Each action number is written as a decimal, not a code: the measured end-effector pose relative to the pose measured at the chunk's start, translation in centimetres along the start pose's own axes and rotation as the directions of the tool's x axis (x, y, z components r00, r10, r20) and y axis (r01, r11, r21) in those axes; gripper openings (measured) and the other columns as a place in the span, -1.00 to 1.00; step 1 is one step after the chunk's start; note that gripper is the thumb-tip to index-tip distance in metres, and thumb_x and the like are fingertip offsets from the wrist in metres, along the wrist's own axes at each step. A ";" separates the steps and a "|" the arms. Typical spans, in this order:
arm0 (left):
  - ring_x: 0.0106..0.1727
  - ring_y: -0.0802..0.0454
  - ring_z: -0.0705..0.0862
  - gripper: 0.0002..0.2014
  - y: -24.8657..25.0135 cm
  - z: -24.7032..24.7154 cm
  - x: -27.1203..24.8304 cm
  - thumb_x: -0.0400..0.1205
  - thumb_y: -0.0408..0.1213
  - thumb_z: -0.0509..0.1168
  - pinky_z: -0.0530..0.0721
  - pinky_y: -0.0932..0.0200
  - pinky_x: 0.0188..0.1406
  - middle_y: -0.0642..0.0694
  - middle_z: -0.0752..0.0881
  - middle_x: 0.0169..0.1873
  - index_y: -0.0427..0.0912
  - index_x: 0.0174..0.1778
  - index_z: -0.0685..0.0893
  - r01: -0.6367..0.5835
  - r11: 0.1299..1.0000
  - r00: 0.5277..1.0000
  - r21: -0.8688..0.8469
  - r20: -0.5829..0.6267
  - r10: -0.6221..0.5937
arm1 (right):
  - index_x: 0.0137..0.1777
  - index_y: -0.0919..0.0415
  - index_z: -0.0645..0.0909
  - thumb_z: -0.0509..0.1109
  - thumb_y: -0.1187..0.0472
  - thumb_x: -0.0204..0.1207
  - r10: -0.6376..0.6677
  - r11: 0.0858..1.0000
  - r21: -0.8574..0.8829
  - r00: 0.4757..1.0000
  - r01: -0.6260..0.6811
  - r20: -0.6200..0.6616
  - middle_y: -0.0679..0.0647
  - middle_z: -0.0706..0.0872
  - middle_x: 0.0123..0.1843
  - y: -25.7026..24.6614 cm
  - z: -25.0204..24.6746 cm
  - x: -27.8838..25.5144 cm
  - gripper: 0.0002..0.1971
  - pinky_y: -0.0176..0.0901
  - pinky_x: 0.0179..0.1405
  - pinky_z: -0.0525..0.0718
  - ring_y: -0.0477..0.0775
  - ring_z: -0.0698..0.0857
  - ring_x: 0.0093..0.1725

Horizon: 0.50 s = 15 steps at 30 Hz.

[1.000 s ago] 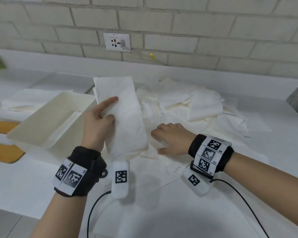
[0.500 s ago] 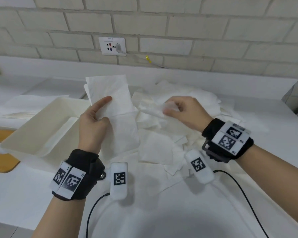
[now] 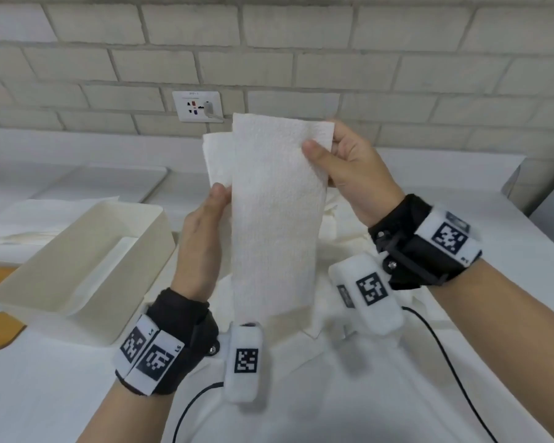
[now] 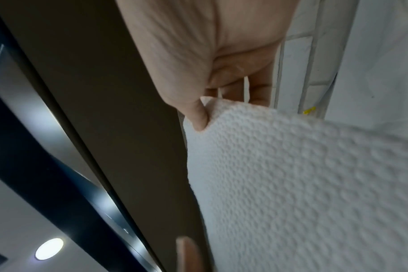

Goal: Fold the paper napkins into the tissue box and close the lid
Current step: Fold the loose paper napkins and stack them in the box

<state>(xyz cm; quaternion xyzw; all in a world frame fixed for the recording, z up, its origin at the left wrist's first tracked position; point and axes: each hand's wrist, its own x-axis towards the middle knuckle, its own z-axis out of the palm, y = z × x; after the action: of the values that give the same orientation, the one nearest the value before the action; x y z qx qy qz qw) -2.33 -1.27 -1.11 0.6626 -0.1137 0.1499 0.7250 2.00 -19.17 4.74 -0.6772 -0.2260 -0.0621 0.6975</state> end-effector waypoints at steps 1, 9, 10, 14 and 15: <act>-0.02 0.25 0.75 -0.66 0.5 0.7 -0.3 0.62 0.08 0.18 0.64 0.32 0.03 0.14 0.82 -0.15 -0.04 -0.12 0.76 -0.012 1.000 1.000 -0.026 0.009 0.012 | 0.02 0.08 0.54 0.22 0.33 0.63 0.003 0.999 -0.036 1.000 -0.004 -0.030 -0.16 0.77 -0.22 0.4 0.4 0.0 -0.86 -0.34 -0.31 0.66 -0.21 0.74 -0.22; -0.15 0.19 0.71 -0.78 0.0 2.2 0.2 0.72 -0.29 0.20 0.64 0.30 -0.14 0.11 0.78 -0.25 -0.09 -0.16 0.72 -0.032 0.999 0.998 -0.014 -0.063 0.031 | 0.14 0.10 0.37 0.27 0.14 0.62 -0.002 0.952 -0.299 0.978 -0.061 -0.207 -0.06 0.55 0.06 1.6 1.7 -1.5 -0.82 -0.44 -0.04 0.55 -0.25 0.54 -0.09; -0.11 0.15 0.72 -0.78 0.0 2.2 0.3 0.73 -0.29 0.18 0.65 0.25 -0.09 0.09 0.78 -0.20 -0.09 -0.14 0.72 -0.036 0.999 0.998 -0.018 -0.050 0.035 | 0.22 0.12 0.33 0.29 0.08 0.60 0.036 0.940 -0.326 0.979 -0.102 -0.201 -0.08 0.51 0.10 1.9 1.5 -1.9 -0.71 -0.50 -0.05 0.53 -0.28 0.52 -0.07; 0.12 0.04 0.72 -0.85 0.0 2.5 1.0 0.69 -0.24 0.20 0.66 0.08 0.10 -0.01 0.76 0.05 -0.05 0.10 0.64 -0.041 0.999 0.998 -0.033 0.036 0.042 | 0.37 0.09 0.36 0.33 0.05 0.57 0.281 0.931 -0.234 0.959 -0.281 -0.033 -0.14 0.61 0.26 2.1 0.8 -3.6 -0.59 -0.21 0.26 0.58 -0.17 0.61 0.23; 0.21 0.05 0.69 -0.76 0.0 2.7 1.1 0.64 -0.23 0.22 0.66 0.05 0.17 -0.02 0.71 0.17 -0.01 0.23 0.56 -0.046 0.999 0.995 -0.029 0.088 0.048 | 0.36 0.03 0.36 0.33 0.10 0.58 0.282 0.936 -0.214 0.959 -0.281 -0.025 -0.14 0.61 0.29 2.0 0.6 -4.0 -0.62 -0.15 0.30 0.57 -0.16 0.61 0.27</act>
<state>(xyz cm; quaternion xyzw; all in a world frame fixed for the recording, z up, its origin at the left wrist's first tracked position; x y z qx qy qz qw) -1.16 -3.85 -0.47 0.6557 -0.1633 0.1358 0.7245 -0.91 -19.26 1.25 -0.7741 -0.1209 0.0161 0.6212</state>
